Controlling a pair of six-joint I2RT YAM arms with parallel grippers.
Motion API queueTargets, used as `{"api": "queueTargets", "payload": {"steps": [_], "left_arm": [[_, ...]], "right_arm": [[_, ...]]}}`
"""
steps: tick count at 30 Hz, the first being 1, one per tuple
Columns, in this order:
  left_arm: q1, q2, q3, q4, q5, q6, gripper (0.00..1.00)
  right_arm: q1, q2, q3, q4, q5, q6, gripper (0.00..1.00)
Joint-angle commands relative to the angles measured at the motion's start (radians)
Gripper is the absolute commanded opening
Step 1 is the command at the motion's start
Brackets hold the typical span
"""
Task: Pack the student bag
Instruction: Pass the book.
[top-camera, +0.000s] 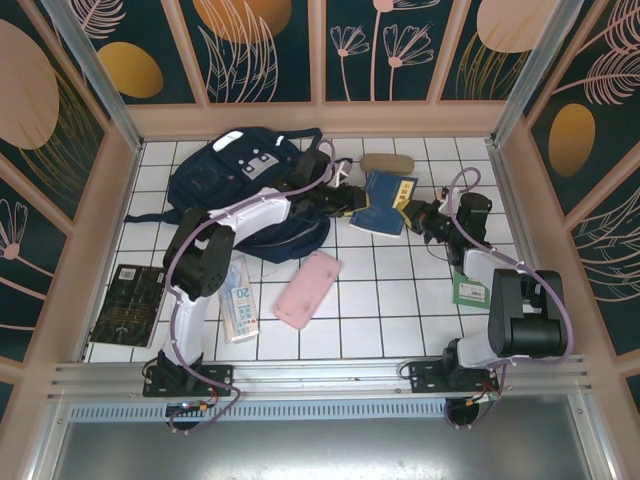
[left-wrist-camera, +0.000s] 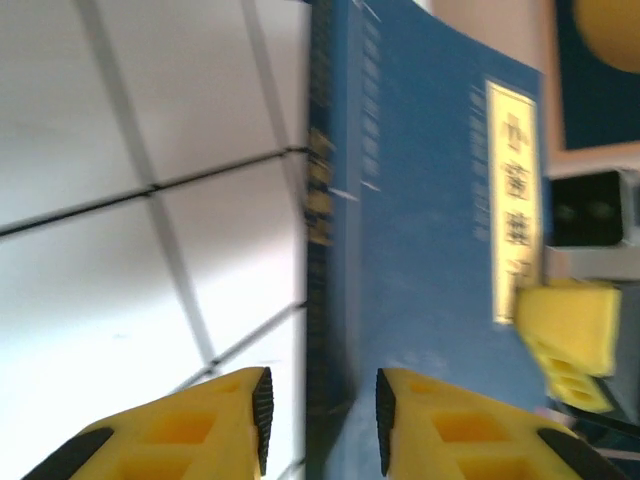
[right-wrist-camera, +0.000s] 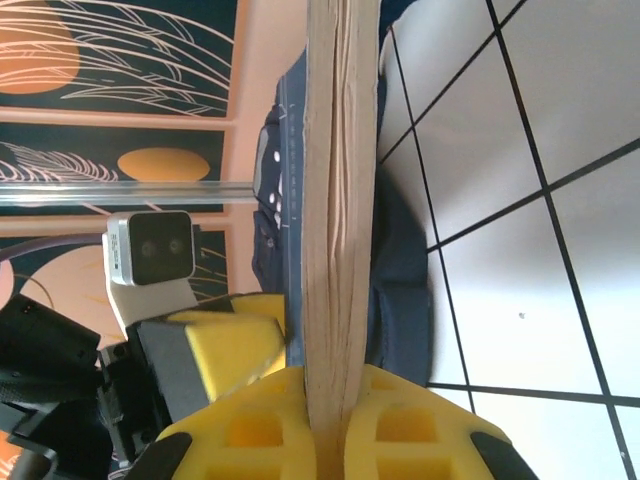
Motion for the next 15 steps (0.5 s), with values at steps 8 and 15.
{"api": "queueTargets", "payload": {"steps": [8, 15], "left_arm": [[0.028, -0.058, 0.061, -0.459, -0.761, 0.511, 0.48], [0.029, -0.037, 0.001, -0.455, -0.867, 0.611, 0.56]], "right_arm": [[0.057, -0.014, 0.032, -0.016, 0.03, -0.048, 0.0], [0.089, 0.011, 0.042, 0.0, 0.04, -0.039, 0.0]]}}
